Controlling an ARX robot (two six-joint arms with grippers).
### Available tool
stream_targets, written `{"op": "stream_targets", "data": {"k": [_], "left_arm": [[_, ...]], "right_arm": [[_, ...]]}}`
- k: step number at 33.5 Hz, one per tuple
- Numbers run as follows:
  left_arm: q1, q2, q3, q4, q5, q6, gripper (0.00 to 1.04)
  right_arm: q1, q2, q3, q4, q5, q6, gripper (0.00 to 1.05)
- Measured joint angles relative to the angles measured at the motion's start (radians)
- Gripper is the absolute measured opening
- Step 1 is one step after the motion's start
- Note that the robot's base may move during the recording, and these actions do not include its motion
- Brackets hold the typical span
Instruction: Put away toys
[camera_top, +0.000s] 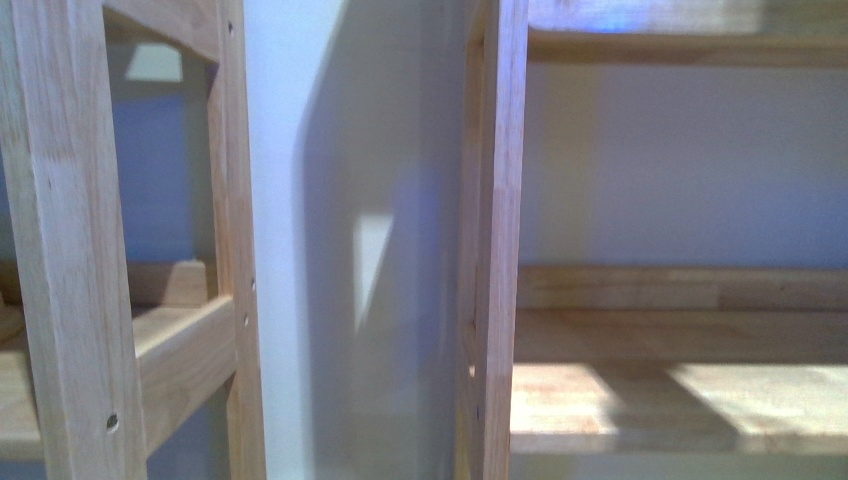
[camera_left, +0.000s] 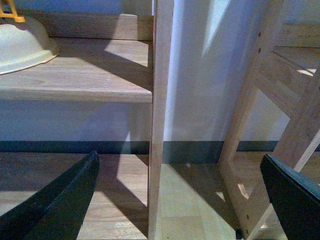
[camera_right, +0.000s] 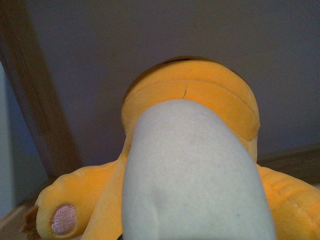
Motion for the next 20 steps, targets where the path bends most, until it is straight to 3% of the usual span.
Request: {"op": "stream_targets", "data": {"k": [10,20], "left_arm": [[0.000,0.000,0.000,0.000,0.000,0.000,0.99],[0.000,0.000,0.000,0.000,0.000,0.000,0.99]], "right_arm": [[0.060,0.246,0.322,-0.154,-0.013,0.336,0.11],[0.119,0.349,0.470,-0.243,-0.102,0.523,0.11]]}}
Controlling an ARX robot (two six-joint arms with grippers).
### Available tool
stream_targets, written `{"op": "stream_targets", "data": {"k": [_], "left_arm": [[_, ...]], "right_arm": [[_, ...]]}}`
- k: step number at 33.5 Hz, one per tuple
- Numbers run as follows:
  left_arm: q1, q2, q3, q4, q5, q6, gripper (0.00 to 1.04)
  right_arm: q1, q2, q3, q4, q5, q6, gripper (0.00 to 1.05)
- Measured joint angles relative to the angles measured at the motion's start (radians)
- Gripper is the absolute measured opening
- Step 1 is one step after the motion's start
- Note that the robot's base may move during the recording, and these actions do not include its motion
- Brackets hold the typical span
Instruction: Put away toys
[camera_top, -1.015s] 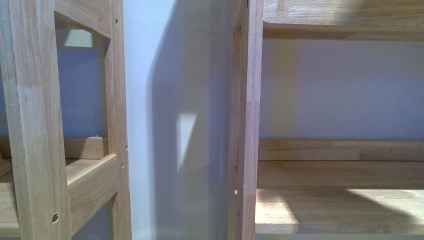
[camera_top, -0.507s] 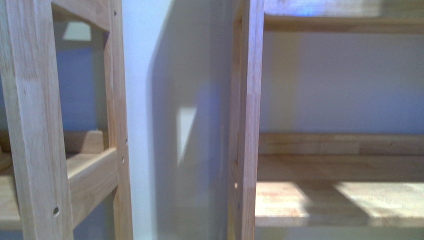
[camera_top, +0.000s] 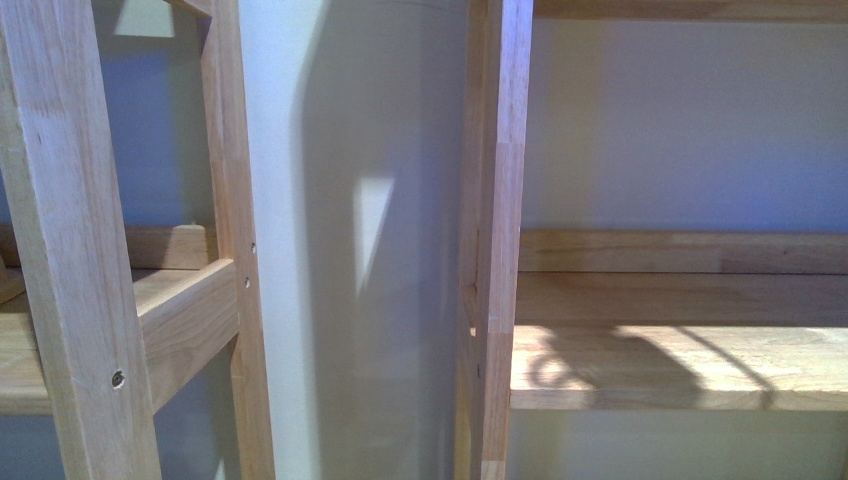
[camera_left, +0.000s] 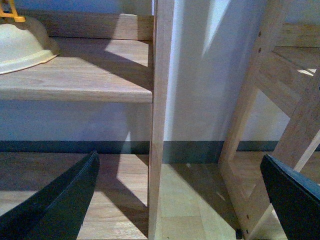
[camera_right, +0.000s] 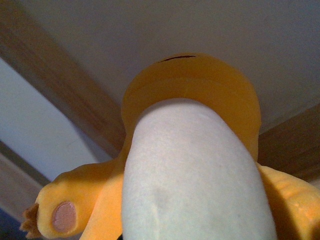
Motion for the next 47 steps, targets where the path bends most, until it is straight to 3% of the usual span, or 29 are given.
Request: {"op": "stream_targets", "data": {"k": [7,15,22,32,40,47], "left_arm": [[0.000,0.000,0.000,0.000,0.000,0.000,0.99],[0.000,0.000,0.000,0.000,0.000,0.000,0.99],[0.000,0.000,0.000,0.000,0.000,0.000,0.99],[0.000,0.000,0.000,0.000,0.000,0.000,0.99],[0.000,0.000,0.000,0.000,0.000,0.000,0.99],[0.000,0.000,0.000,0.000,0.000,0.000,0.99]], "right_arm": [[0.043,0.013,-0.003,0.011,-0.009,0.038,0.11],[0.027,0.004,-0.074,0.061,-0.027,0.083,0.11],[0.017,-0.023,-0.128,0.101,-0.026,0.058,0.43],[-0.002,-0.079,-0.199,0.173,0.058,-0.034,0.98],[-0.010,-0.181,-0.319,0.259,0.113,-0.111,0.98],[-0.013,-0.355,-0.547,0.394,0.163,-0.202,0.98]]}}
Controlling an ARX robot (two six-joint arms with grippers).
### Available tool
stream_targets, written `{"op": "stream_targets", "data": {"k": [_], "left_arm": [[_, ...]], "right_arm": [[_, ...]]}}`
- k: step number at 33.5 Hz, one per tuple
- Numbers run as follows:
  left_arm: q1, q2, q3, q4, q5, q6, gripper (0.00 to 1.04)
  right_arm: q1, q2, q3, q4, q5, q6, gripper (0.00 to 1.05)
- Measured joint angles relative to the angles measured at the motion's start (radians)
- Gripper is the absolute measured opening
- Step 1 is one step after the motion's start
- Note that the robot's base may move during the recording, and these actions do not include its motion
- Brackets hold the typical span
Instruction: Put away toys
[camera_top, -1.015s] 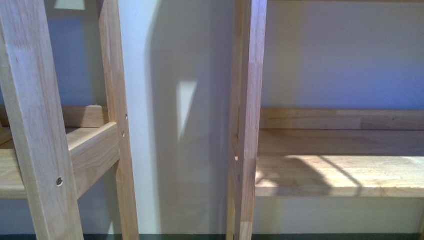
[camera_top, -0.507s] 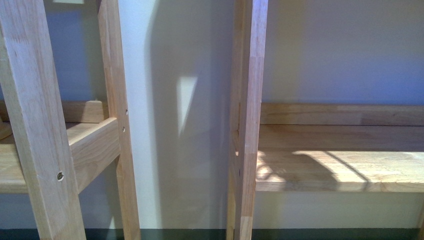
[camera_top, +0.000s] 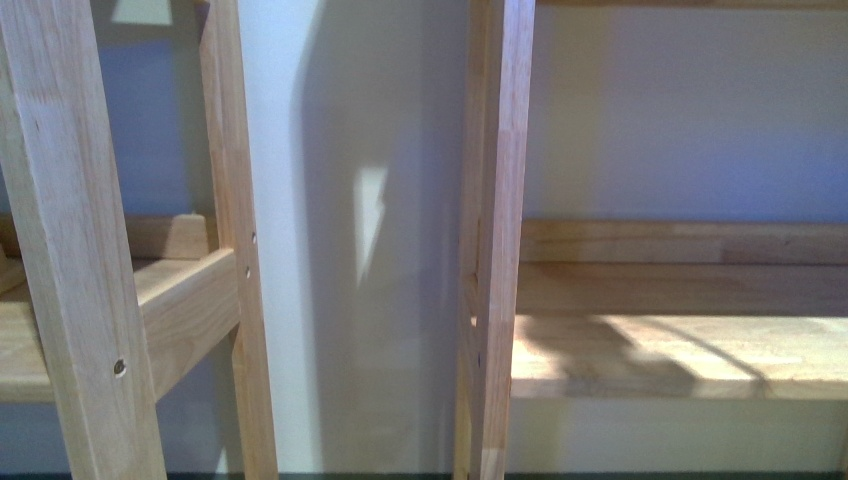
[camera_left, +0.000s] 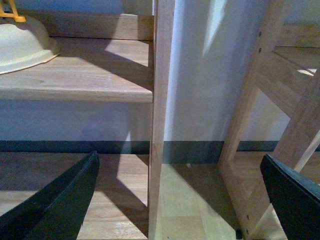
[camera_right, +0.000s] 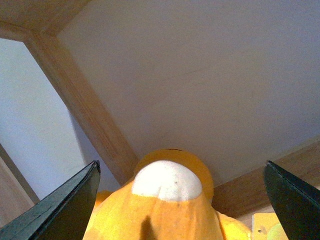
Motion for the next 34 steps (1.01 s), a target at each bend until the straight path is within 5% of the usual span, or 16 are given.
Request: {"op": "stream_targets", "data": {"k": [20,32,34], "left_arm": [[0.000,0.000,0.000,0.000,0.000,0.000,0.99],[0.000,0.000,0.000,0.000,0.000,0.000,0.99],[0.000,0.000,0.000,0.000,0.000,0.000,0.99]], "right_arm": [[0.093,-0.629,-0.869,0.292,0.175,-0.515,0.98],[0.313,-1.082,-1.382,0.191,0.322,-0.642,0.98],[0.317,-1.107,-1.343,0.031,0.364,-0.621,0.91]]}}
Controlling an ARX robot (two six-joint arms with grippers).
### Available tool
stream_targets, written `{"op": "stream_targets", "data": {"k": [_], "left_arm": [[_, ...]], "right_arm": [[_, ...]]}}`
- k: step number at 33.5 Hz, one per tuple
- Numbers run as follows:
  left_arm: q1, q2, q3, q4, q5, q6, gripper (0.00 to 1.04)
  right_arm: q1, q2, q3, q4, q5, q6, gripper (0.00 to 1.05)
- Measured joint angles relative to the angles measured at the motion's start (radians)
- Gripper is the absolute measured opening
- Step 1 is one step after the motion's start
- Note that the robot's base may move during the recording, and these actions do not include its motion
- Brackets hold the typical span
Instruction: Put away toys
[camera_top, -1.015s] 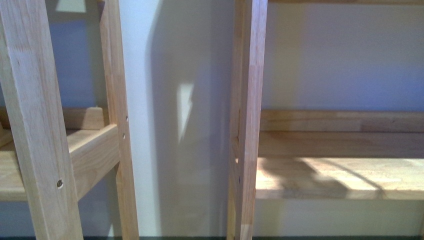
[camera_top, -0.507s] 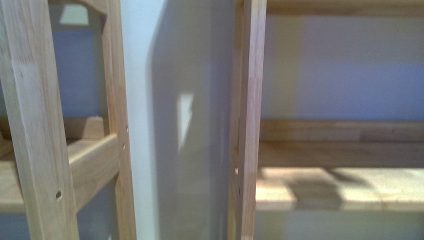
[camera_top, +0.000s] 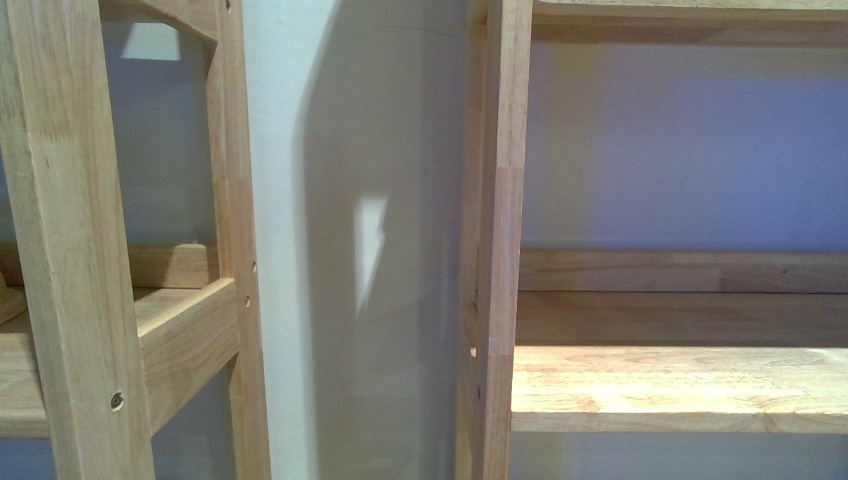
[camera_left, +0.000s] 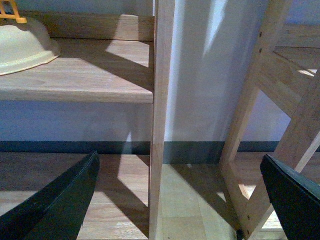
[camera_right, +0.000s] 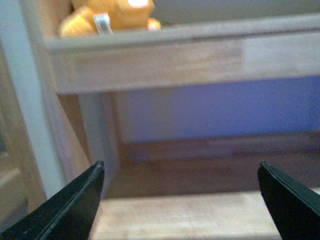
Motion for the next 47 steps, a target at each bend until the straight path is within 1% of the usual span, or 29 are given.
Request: {"op": "stream_targets", "data": {"k": [3,4,6,8,13,14,17,18,20,22,23,25,28,47], "left_arm": [[0.000,0.000,0.000,0.000,0.000,0.000,0.99],[0.000,0.000,0.000,0.000,-0.001,0.000,0.99],[0.000,0.000,0.000,0.000,0.000,0.000,0.99],[0.000,0.000,0.000,0.000,0.000,0.000,0.99],[0.000,0.000,0.000,0.000,0.000,0.000,0.99],[0.000,0.000,0.000,0.000,0.000,0.000,0.99],[0.000,0.000,0.000,0.000,0.000,0.000,0.99],[0.000,0.000,0.000,0.000,0.000,0.000,0.99],[0.000,0.000,0.000,0.000,0.000,0.000,0.99],[0.000,0.000,0.000,0.000,0.000,0.000,0.99],[0.000,0.000,0.000,0.000,0.000,0.000,0.99],[0.000,0.000,0.000,0.000,0.000,0.000,0.99],[0.000,0.000,0.000,0.000,0.000,0.000,0.99],[0.000,0.000,0.000,0.000,0.000,0.000,0.99]], "right_arm": [[-0.032,-0.031,0.014,-0.185,-0.015,0.020,0.80],[-0.053,-0.048,-0.005,-0.243,-0.032,0.025,0.75],[-0.076,-0.098,-0.059,-0.307,-0.052,0.032,0.64],[-0.114,-0.154,-0.122,-0.321,-0.090,0.034,0.52],[-0.214,-0.245,-0.201,-0.296,-0.195,0.041,0.25],[-0.237,-0.257,-0.222,-0.291,-0.216,0.041,0.18],[-0.279,-0.281,-0.266,-0.283,-0.253,0.041,0.04],[-0.288,-0.287,-0.275,-0.281,-0.264,0.040,0.02],[-0.306,-0.298,-0.292,-0.277,-0.280,0.042,0.04],[-0.351,-0.315,-0.309,-0.275,-0.330,0.042,0.04],[-0.375,-0.321,-0.315,-0.274,-0.381,0.042,0.04],[-0.425,-0.331,-0.330,-0.271,-0.428,0.043,0.04],[-0.467,-0.346,-0.349,-0.265,-0.433,0.044,0.04],[-0.475,-0.421,-0.448,-0.242,-0.441,0.045,0.04]]}}
